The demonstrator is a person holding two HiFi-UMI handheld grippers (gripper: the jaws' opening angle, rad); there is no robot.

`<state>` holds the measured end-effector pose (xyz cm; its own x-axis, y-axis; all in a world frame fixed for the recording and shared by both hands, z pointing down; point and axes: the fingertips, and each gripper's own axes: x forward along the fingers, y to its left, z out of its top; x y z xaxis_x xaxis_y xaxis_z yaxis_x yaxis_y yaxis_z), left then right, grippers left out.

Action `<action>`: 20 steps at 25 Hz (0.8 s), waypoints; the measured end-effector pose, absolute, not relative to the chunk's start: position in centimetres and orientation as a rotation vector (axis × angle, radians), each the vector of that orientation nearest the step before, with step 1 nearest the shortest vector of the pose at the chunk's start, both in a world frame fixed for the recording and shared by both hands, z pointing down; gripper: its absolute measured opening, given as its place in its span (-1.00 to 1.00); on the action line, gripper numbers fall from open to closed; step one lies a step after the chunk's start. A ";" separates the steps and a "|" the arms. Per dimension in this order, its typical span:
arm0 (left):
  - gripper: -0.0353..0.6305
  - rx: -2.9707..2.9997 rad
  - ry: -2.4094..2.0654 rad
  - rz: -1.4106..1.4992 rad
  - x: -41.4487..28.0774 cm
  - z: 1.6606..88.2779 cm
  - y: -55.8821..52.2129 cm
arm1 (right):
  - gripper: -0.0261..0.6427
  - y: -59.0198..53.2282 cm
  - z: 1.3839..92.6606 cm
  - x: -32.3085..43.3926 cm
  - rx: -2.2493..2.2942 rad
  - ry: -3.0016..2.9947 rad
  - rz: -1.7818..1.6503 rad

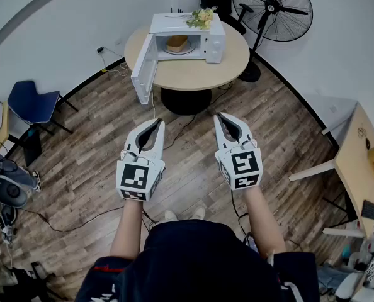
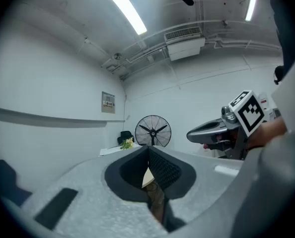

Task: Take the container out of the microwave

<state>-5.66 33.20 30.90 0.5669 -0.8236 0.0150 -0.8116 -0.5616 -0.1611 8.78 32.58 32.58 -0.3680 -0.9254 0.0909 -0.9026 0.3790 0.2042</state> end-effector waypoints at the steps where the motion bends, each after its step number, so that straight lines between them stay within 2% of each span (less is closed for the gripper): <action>1: -0.85 -2.658 1.394 -0.135 -5.2 31.0 33.3 | -0.90 32.6 32.7 9.1 1.641 -2.438 -0.185; 8: -0.85 -2.644 1.407 -0.147 -3.2 32.9 34.3 | -0.90 33.1 33.5 10.5 1.605 -2.418 -0.259; 20: -0.85 -2.672 1.404 -0.202 -0.8 35.0 31.9 | -0.90 30.4 35.4 12.5 1.586 -2.425 -0.195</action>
